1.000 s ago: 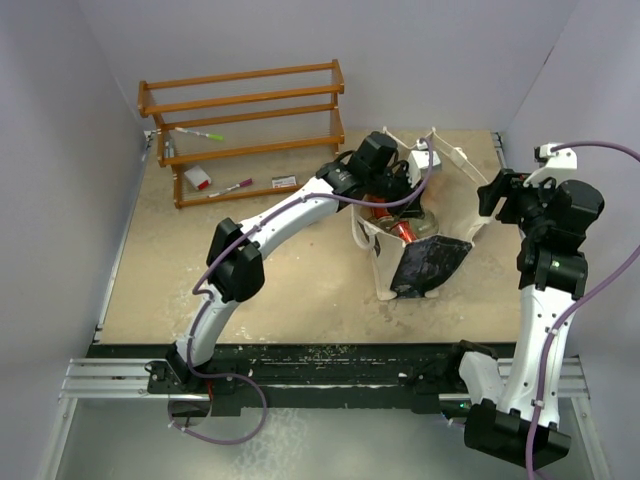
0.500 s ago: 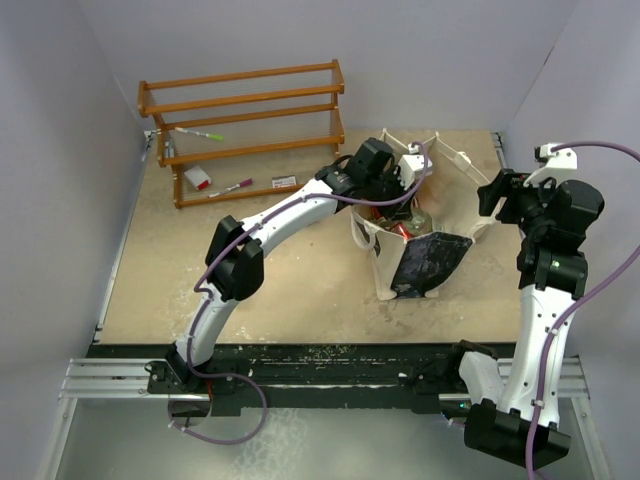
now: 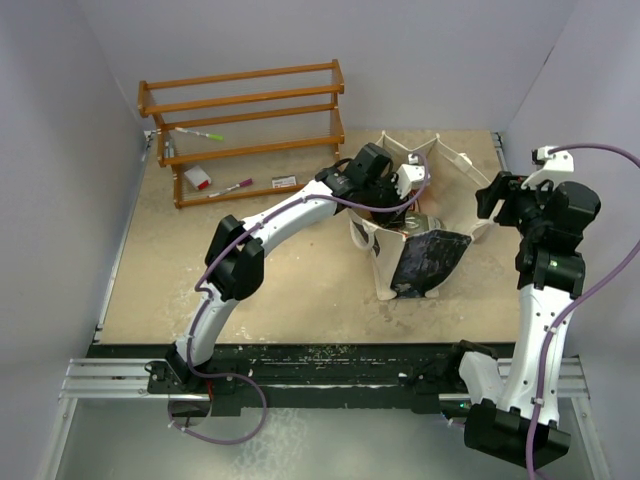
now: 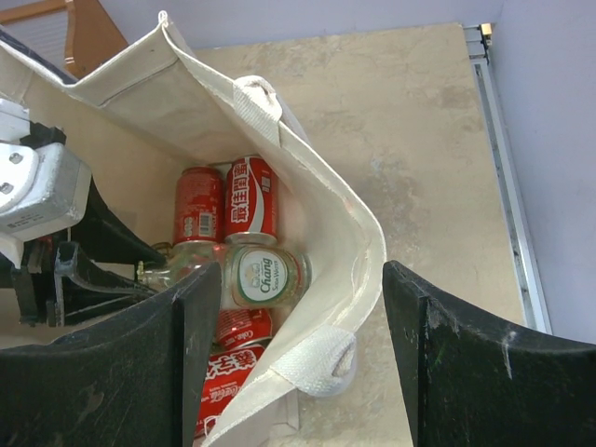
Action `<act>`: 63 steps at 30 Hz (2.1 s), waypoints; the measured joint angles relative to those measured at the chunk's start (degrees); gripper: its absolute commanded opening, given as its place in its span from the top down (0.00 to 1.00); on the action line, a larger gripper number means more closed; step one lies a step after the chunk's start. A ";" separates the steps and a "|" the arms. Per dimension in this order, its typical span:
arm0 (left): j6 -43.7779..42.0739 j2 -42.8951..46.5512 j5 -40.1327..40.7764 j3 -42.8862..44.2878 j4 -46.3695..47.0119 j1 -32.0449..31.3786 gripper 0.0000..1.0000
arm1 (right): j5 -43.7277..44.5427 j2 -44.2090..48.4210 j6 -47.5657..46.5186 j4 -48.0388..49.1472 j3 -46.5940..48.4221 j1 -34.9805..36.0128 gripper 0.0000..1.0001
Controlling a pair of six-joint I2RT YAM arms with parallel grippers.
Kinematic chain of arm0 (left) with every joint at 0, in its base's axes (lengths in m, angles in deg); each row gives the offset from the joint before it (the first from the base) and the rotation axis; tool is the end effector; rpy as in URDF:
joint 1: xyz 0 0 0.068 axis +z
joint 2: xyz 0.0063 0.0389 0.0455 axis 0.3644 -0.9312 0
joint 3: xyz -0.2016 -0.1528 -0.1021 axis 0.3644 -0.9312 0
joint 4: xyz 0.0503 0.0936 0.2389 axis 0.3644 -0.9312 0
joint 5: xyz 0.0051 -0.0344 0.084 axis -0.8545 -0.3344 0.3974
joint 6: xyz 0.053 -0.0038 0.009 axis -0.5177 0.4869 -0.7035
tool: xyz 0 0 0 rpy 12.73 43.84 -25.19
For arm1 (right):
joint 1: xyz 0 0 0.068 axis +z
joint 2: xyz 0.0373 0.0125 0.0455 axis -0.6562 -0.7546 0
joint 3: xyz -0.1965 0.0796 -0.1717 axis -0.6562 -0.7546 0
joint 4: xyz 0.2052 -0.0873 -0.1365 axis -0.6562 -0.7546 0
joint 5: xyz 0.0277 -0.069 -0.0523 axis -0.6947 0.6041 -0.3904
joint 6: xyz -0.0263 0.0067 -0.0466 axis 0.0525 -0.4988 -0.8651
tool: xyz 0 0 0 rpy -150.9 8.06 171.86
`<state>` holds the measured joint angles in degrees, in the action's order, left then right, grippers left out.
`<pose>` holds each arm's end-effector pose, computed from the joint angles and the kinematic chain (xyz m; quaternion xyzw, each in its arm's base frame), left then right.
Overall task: Place the beverage into the canvas bag
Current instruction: Place the drink in the canvas bag, then pick up the drink from the center of the board.
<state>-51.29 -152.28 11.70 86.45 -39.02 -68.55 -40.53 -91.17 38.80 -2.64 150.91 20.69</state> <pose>0.3424 -0.3942 0.2759 0.4998 0.7232 -0.3482 0.3256 0.1758 -0.0519 0.4134 0.0461 0.7606 0.0448 0.6460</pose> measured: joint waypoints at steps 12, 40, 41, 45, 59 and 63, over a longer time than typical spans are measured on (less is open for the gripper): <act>-2.32 0.00 0.02 -0.20 -4.48 0.17 0.33 | 0.00 0.00 0.00 -0.04 -0.44 0.00 0.28; -7.89 7.41 -0.28 2.14 -7.48 0.59 0.01 | -0.33 -0.17 0.00 -0.07 -0.37 0.00 0.29; -8.00 8.17 -0.48 2.34 -7.63 0.74 0.01 | -0.48 -0.39 -0.02 -0.11 -0.22 0.00 0.29; -9.40 11.63 -1.44 2.97 -9.60 2.25 0.01 | -1.49 -1.64 -0.04 -0.13 0.59 0.00 0.29; -15.13 28.87 -0.48 -1.31 -16.70 16.92 0.01 | -1.88 -9.68 -1.49 -0.20 10.80 8.44 0.29; -16.70 35.67 -0.09 -9.62 -19.02 23.47 0.01 | -1.90 -12.46 -2.60 0.00 14.64 13.22 0.29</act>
<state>-67.99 -116.60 11.61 76.83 -58.03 -45.08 -42.43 -103.63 36.20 -2.64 165.56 33.91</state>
